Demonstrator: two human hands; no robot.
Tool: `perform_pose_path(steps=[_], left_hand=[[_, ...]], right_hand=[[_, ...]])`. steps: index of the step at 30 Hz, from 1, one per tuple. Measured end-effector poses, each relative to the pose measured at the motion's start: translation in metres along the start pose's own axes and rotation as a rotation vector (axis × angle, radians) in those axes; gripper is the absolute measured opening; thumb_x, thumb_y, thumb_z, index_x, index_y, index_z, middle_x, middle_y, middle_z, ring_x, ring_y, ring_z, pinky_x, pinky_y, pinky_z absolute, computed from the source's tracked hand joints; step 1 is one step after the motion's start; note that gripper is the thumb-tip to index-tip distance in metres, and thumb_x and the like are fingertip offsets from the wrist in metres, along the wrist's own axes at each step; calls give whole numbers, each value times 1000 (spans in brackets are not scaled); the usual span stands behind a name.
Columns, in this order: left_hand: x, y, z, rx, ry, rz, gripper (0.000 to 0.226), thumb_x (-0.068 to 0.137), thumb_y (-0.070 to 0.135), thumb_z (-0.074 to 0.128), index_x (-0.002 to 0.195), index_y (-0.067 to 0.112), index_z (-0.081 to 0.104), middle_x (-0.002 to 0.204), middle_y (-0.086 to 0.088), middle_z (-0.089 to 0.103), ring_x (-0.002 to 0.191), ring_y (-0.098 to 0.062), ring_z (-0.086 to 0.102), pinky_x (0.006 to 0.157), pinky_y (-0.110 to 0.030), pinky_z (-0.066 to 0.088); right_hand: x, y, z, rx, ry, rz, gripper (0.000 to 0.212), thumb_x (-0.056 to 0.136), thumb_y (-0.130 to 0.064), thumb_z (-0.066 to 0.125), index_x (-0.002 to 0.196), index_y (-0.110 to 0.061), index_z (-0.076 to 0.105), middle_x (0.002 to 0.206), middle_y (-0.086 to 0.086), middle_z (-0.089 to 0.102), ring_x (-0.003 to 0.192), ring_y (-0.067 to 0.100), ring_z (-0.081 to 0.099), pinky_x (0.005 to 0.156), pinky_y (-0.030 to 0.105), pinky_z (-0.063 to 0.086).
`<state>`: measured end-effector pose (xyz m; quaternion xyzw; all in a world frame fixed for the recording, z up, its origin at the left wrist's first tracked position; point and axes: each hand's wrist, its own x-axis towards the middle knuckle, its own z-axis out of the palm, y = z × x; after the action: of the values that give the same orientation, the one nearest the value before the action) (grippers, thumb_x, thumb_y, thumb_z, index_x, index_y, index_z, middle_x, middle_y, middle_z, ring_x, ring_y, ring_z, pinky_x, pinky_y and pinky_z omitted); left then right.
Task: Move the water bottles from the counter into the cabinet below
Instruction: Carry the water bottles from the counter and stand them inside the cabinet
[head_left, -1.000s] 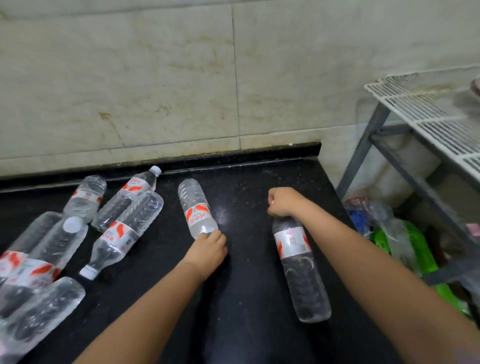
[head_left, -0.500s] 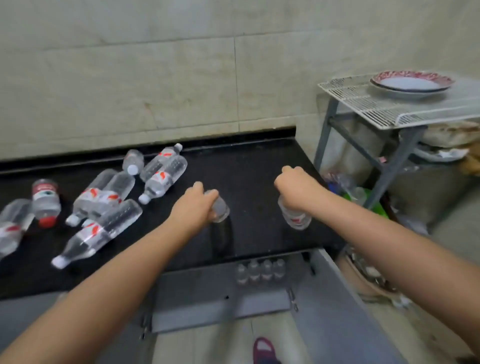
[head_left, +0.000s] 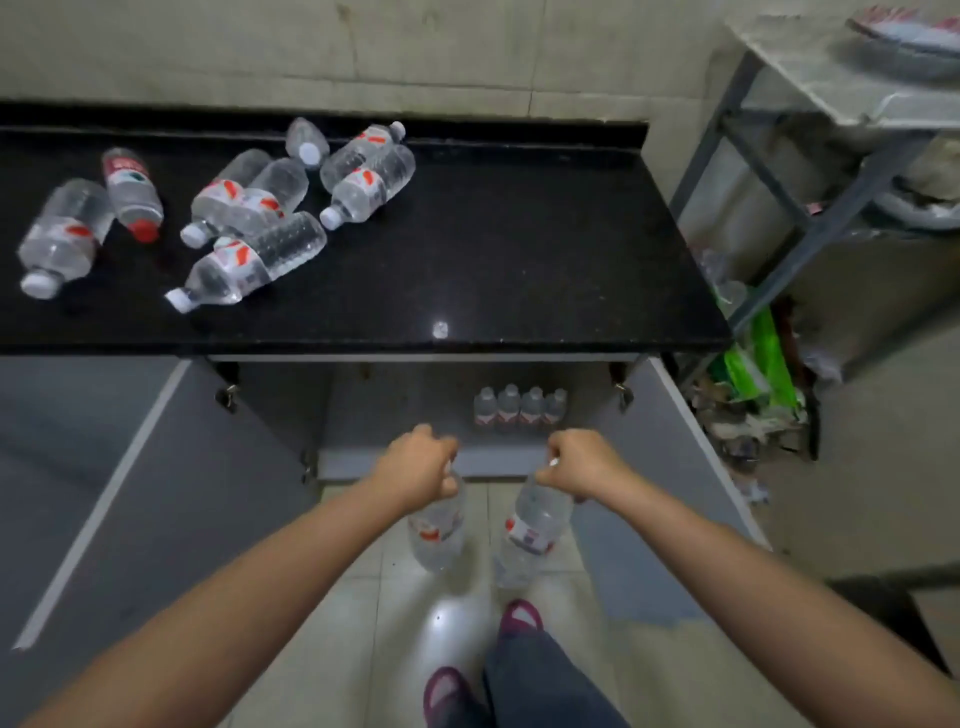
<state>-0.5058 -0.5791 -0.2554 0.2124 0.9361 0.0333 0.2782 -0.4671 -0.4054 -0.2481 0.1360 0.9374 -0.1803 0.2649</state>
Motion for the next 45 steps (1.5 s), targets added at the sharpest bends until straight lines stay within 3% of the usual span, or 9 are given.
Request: perform_pose_path(steps=[2,6,15,21,27,32,35,39,45], left_hand=[[7,-9,33,-1,-108,-27,37,87,17,54,123,8,52,127,-20,46,113,-37,54,92,-35,47],[32,-35,81,-50,-249,-126,40,85,15,58,124,8,51,128,-19,43,118,-36,47,95,-37,46],[171,-93,166,-34,-195,-209,39,88,10,53,126,6,49,130,-16,42,123,-30,39,95,-35,45],[286,-141,241,-33,-10,-180,37,81,13,58,117,5,58,119,-16,53,114,-32,49,91,-35,49],[373,-166,280,-50,168,-188,36,83,15,60,118,7,57,121,-17,50,109,-36,55,87,-36,49],[411,-176,295,-62,314,-198,41,87,14,54,128,7,51,130,-20,46,118,-37,49,93,-37,46],[415,-180,296,-68,338,-172,55,91,7,47,143,3,30,146,-23,33,131,-36,39,106,-38,38],[413,-183,299,-87,312,-148,59,98,0,34,149,2,5,159,-17,3,148,-28,9,120,-29,16],[409,-187,301,-126,364,-153,62,96,-6,30,149,6,1,160,-12,-4,149,-23,4,119,-25,13]], right_hand=[[17,0,42,19,-104,54,25,86,-27,58,67,-13,50,86,11,56,95,32,68,62,27,41],[58,7,96,40,-197,132,31,89,-24,54,112,-4,59,110,13,62,110,26,60,70,25,42],[222,32,178,77,-137,137,46,90,-31,57,124,-1,49,127,19,53,115,30,54,80,29,47],[343,38,238,37,-11,26,41,87,-28,60,117,0,54,121,20,56,112,32,54,89,32,47],[426,36,283,26,121,-106,16,85,-25,61,84,-9,57,88,17,58,87,30,59,48,23,29],[463,27,294,-37,308,-186,29,85,-25,58,101,-2,65,112,22,64,102,36,61,68,31,46],[466,23,293,-106,335,-228,34,92,-26,51,111,0,61,119,22,58,105,36,59,82,35,50],[460,21,290,-172,271,-235,42,95,-38,50,113,-1,59,120,19,60,109,34,59,87,35,49],[462,17,291,-247,246,-211,44,94,-39,50,108,2,61,115,20,64,106,33,61,85,35,50]])
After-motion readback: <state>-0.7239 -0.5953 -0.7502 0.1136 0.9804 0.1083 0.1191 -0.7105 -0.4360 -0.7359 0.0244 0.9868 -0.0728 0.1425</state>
